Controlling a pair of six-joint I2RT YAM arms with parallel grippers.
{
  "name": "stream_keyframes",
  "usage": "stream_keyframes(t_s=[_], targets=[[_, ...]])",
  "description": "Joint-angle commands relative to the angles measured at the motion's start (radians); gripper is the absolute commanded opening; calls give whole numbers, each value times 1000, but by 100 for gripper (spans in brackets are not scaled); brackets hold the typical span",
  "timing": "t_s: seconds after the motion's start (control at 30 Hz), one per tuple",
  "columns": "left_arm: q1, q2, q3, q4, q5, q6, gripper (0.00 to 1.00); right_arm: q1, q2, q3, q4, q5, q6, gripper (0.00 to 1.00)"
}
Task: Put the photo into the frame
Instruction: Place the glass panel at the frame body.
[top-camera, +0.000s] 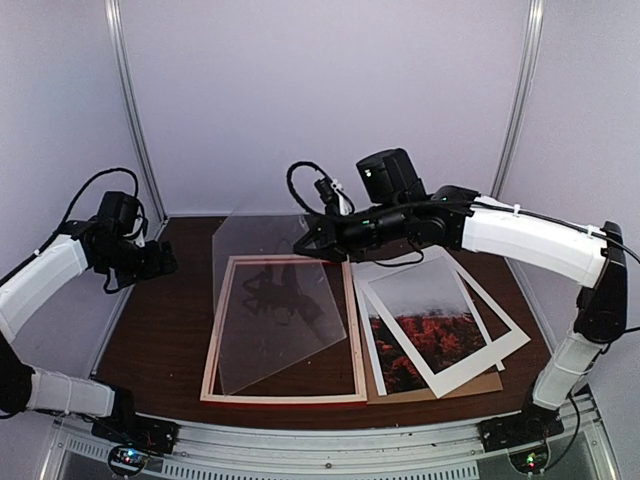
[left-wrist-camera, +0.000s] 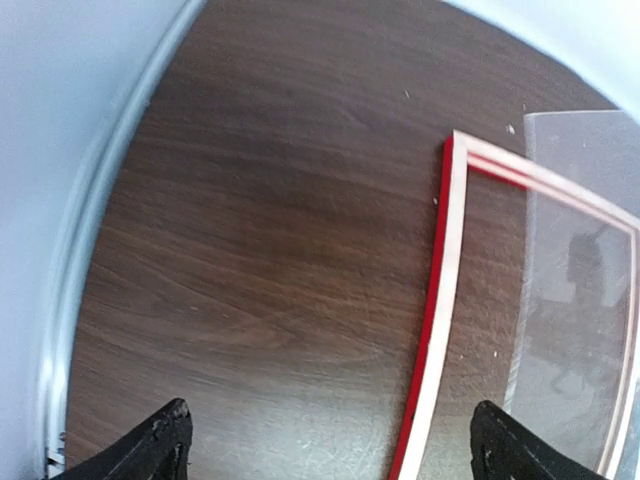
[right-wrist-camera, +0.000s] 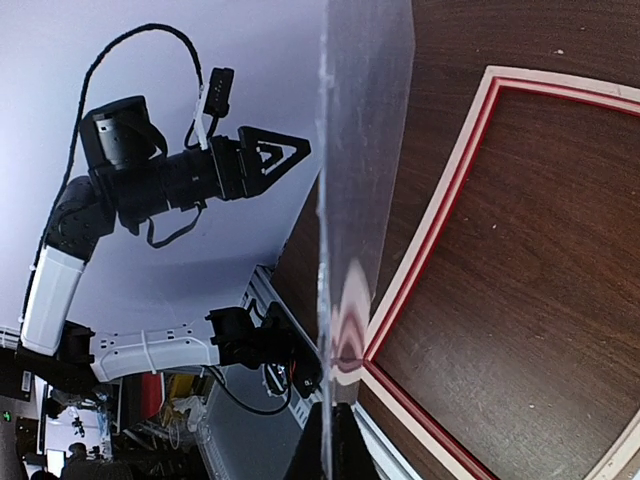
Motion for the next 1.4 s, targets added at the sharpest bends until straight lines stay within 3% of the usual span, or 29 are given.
stream_keyframes(t_s=[0.0, 0.3, 0.53, 1.37], targets=[[16, -48, 44, -38, -82, 46, 98, 30, 37, -5, 161, 53, 106, 0], [17, -22, 28, -17, -19, 49, 98, 29, 74, -230, 318, 155, 230, 0], [16, -15, -29, 32, 50, 51, 98, 29, 100, -359, 405, 141, 292, 0], [-2, 7, -111, 93, 155, 56, 98, 21, 69, -455, 344, 289, 252, 0]])
